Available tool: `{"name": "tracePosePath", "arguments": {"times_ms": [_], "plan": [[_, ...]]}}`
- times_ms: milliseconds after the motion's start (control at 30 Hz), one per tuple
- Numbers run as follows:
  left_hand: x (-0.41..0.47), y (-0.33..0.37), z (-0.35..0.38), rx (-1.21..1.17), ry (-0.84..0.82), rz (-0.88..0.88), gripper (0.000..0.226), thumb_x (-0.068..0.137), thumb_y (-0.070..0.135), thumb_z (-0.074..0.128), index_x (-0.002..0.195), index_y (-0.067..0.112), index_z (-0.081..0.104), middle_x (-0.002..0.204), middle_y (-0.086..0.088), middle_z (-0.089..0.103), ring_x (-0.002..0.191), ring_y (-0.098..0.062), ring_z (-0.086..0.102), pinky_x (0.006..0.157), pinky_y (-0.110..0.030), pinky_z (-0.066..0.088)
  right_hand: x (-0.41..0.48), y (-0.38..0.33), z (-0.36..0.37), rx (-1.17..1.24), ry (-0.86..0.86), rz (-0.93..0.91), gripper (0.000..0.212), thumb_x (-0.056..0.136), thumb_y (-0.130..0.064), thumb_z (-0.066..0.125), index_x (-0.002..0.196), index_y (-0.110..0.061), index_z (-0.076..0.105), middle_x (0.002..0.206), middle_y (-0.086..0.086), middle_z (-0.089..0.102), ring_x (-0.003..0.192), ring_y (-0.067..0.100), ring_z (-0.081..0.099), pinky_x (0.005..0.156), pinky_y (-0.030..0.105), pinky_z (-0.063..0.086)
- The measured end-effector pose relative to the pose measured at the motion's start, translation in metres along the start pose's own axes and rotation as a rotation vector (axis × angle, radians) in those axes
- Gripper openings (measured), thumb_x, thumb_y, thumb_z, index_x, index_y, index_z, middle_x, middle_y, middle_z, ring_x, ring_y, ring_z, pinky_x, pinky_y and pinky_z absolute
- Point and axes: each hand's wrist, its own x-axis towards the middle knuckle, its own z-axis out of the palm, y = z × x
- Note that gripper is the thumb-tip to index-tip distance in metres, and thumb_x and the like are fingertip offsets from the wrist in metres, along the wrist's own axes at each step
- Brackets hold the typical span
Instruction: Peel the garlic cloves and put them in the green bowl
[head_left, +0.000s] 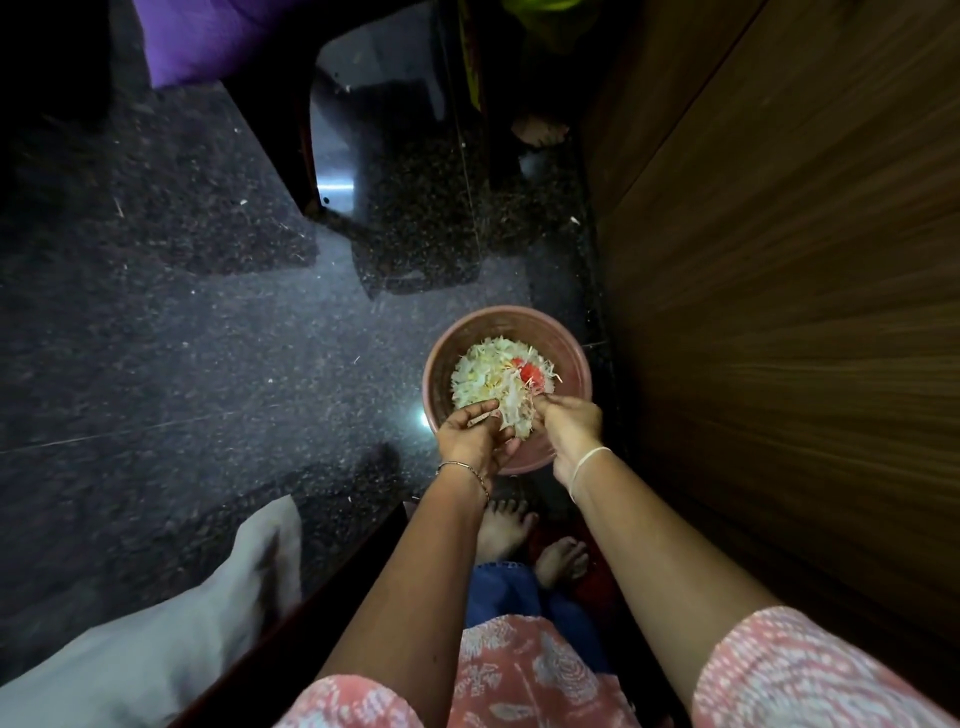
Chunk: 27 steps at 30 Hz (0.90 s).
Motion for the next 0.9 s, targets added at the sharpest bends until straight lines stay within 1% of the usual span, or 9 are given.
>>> {"name": "tracePosePath", "arguments": {"times_ms": [133, 267, 333, 433, 600, 667, 733, 800, 900], "plan": [[0.000, -0.001, 0.003, -0.047, 0.002, 0.018, 0.018, 0.085, 0.002, 0.071, 0.083, 0.010, 0.055, 0.048, 0.000, 0.062, 0.039, -0.008, 0.058, 0.044, -0.021, 0.054, 0.000, -0.002, -0.001, -0.024, 0.074, -0.073, 0.035, 0.073, 0.006, 0.078, 0.064, -0.012, 0.050, 0.066, 0.003, 0.058, 0.062, 0.014, 0.055, 0.052, 0.018, 0.047], [0.001, -0.001, 0.009, -0.067, 0.007, -0.006, 0.024, 0.093, 0.022, 0.065, 0.074, 0.012, 0.055, 0.043, 0.003, 0.057, 0.035, -0.007, 0.054, 0.041, -0.018, 0.050, 0.001, -0.004, -0.001, -0.020, 0.056, -0.087, 0.025, 0.078, 0.002, 0.076, 0.070, -0.009, 0.055, 0.064, 0.003, 0.058, 0.051, 0.010, 0.053, 0.042, 0.012, 0.045], [0.003, -0.002, 0.010, -0.059, 0.005, -0.021, 0.020, 0.097, 0.016, 0.058, 0.078, 0.011, 0.058, 0.048, 0.003, 0.060, 0.036, -0.006, 0.055, 0.042, -0.018, 0.049, 0.005, -0.002, 0.000, -0.096, 0.043, -0.122, 0.018, 0.087, -0.009, 0.071, 0.073, -0.006, 0.060, 0.062, 0.005, 0.061, 0.042, 0.006, 0.055, 0.042, 0.015, 0.047], [0.002, -0.004, 0.008, -0.049, -0.014, 0.011, 0.016, 0.092, -0.004, 0.058, 0.082, 0.009, 0.060, 0.065, -0.005, 0.064, 0.043, -0.008, 0.059, 0.044, -0.018, 0.052, 0.008, 0.002, 0.000, -0.299, 0.054, -0.177, 0.038, 0.097, -0.023, 0.057, 0.059, -0.016, 0.056, 0.057, 0.004, 0.061, 0.045, 0.015, 0.057, 0.058, 0.033, 0.055], [-0.001, -0.007, 0.006, -0.082, -0.047, 0.066, 0.021, 0.085, -0.012, 0.063, 0.076, 0.007, 0.059, 0.051, 0.000, 0.064, 0.039, -0.007, 0.058, 0.042, -0.017, 0.049, 0.003, 0.008, -0.001, -0.269, -0.095, -0.129, 0.030, 0.098, 0.003, 0.039, 0.082, -0.007, 0.062, 0.081, 0.013, 0.067, 0.068, 0.020, 0.062, 0.067, 0.032, 0.055], [-0.001, -0.008, 0.004, -0.078, -0.044, 0.079, 0.021, 0.085, -0.005, 0.067, 0.071, 0.008, 0.057, 0.046, 0.002, 0.060, 0.034, -0.005, 0.051, 0.039, -0.015, 0.045, 0.000, 0.008, -0.004, -0.229, -0.143, -0.126, 0.020, 0.095, 0.006, 0.049, 0.094, -0.003, 0.067, 0.097, 0.016, 0.068, 0.082, 0.023, 0.065, 0.071, 0.030, 0.056], [-0.001, -0.009, 0.005, -0.073, -0.030, 0.090, 0.025, 0.087, 0.007, 0.069, 0.066, 0.010, 0.056, 0.041, 0.003, 0.053, 0.031, -0.005, 0.044, 0.037, -0.015, 0.041, -0.003, 0.008, -0.007, -0.211, -0.131, -0.129, 0.011, 0.088, 0.003, 0.065, 0.081, -0.005, 0.068, 0.102, 0.021, 0.069, 0.087, 0.028, 0.067, 0.078, 0.037, 0.058], [-0.002, -0.008, 0.004, -0.061, 0.001, 0.076, 0.033, 0.094, 0.025, 0.062, 0.066, 0.009, 0.058, 0.041, 0.003, 0.048, 0.032, -0.006, 0.043, 0.038, -0.015, 0.042, -0.008, 0.006, -0.011, -0.218, -0.046, -0.138, 0.024, 0.077, -0.003, 0.079, 0.064, -0.012, 0.061, 0.087, 0.019, 0.071, 0.080, 0.030, 0.068, 0.081, 0.044, 0.058], [-0.009, -0.005, 0.005, -0.044, -0.009, 0.027, 0.050, 0.103, 0.043, 0.038, 0.076, 0.009, 0.064, 0.054, 0.002, 0.058, 0.047, -0.006, 0.053, 0.048, -0.020, 0.048, -0.023, -0.006, -0.015, -0.183, 0.000, -0.130, 0.035, 0.084, -0.026, 0.075, 0.060, -0.015, 0.052, 0.063, 0.003, 0.060, 0.058, 0.017, 0.057, 0.064, 0.034, 0.055]]}}
